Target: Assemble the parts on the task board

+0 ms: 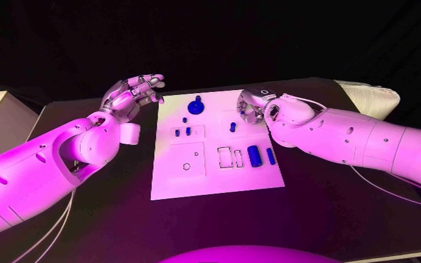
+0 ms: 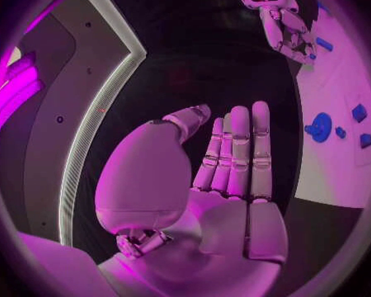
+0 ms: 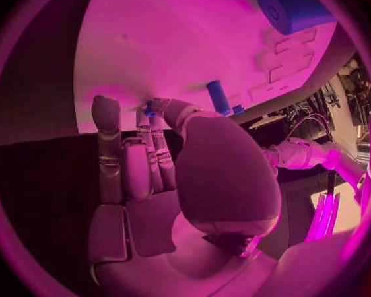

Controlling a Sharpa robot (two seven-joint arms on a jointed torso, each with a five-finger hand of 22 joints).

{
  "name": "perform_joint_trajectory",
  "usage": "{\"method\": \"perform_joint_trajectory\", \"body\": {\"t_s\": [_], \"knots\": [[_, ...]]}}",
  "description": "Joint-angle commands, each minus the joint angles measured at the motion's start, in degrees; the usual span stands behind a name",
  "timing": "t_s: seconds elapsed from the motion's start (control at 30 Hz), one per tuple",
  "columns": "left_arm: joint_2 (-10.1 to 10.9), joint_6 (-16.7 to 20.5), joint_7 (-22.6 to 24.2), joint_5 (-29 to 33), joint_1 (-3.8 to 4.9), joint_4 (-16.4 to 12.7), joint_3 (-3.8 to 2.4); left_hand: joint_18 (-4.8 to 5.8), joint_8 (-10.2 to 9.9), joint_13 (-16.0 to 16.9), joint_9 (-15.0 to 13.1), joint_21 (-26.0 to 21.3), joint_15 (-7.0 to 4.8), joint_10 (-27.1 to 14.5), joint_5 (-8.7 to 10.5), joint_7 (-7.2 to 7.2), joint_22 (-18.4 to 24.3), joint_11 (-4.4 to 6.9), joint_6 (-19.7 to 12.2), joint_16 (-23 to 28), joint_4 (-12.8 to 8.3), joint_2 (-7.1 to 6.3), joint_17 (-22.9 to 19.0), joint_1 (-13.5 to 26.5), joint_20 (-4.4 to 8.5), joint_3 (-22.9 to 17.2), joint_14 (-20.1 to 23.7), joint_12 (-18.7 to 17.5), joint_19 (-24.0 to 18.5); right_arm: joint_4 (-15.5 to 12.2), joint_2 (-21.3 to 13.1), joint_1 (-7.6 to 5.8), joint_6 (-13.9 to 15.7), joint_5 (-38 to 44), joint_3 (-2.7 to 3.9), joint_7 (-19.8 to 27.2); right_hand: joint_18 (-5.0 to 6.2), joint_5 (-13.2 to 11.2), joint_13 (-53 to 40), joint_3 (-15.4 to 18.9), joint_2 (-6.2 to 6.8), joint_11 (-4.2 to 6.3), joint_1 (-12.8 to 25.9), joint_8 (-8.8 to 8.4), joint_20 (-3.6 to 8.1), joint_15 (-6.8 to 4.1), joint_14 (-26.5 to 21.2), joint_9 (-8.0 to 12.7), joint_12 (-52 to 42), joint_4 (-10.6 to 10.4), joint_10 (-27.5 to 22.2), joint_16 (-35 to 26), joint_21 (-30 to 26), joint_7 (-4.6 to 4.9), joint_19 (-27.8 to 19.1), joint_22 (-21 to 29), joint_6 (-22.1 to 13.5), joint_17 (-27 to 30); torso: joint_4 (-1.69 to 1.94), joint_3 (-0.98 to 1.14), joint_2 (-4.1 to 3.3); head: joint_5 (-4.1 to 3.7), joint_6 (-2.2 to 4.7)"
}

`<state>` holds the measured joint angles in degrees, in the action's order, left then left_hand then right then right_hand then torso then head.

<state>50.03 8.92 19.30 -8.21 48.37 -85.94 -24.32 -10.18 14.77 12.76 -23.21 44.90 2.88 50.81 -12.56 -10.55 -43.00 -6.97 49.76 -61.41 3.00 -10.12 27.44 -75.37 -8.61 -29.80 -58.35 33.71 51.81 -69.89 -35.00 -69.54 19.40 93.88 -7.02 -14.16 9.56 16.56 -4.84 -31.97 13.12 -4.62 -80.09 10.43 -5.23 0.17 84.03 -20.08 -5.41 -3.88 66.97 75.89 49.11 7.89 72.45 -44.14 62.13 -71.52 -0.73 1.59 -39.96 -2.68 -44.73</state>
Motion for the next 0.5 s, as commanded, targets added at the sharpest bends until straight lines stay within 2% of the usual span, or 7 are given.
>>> {"method": "perform_joint_trajectory", "body": {"t_s": [0.03,0.5], "knots": [[0.0,-0.2,0.5,-0.4,-0.06,-0.2,-0.06,-0.35,0.0,-0.1,0.0,-0.2,0.14,0.3,0.21,-0.03,0.1,0.05,-0.2,0.3,0.0,-0.05,-0.1,0.1,-0.04,0.2,0.2,-0.2,0.5,-0.1,-0.3,0.99,-4.4,1.3,-0.61,-1.6,-0.75,0.0,-0.2,-0.5,-0.42,0.02,-0.6,0.32,0.17,-0.52,2.5,-0.1,-0.3,0.2,0.6,0.4,0.5,0.12,0.4,-0.5,0.5,-0.1,-0.03,0.01,0.01,-0.06,-0.02],[0.2,0.1,0.1,-1.1,-0.26,-0.2,-0.06,-0.37,0.0,-0.1,0.0,-0.4,0.12,0.2,0.19,-0.05,0.2,0.04,-0.3,0.3,0.0,-0.04,-0.1,-0.1,-0.03,0.2,0.2,-0.3,0.7,-0.8,-0.5,1.11,-4.3,2.5,-0.63,-2.4,-0.87,-0.1,0.1,-1.3,-0.13,-0.06,-1.0,0.36,0.31,-0.55,2.5,-0.3,0.2,1.1,0.5,0.8,1.5,0.25,0.4,-1.6,0.3,-0.3,-0.01,0.01,0.02,-0.38,0.03]]}}
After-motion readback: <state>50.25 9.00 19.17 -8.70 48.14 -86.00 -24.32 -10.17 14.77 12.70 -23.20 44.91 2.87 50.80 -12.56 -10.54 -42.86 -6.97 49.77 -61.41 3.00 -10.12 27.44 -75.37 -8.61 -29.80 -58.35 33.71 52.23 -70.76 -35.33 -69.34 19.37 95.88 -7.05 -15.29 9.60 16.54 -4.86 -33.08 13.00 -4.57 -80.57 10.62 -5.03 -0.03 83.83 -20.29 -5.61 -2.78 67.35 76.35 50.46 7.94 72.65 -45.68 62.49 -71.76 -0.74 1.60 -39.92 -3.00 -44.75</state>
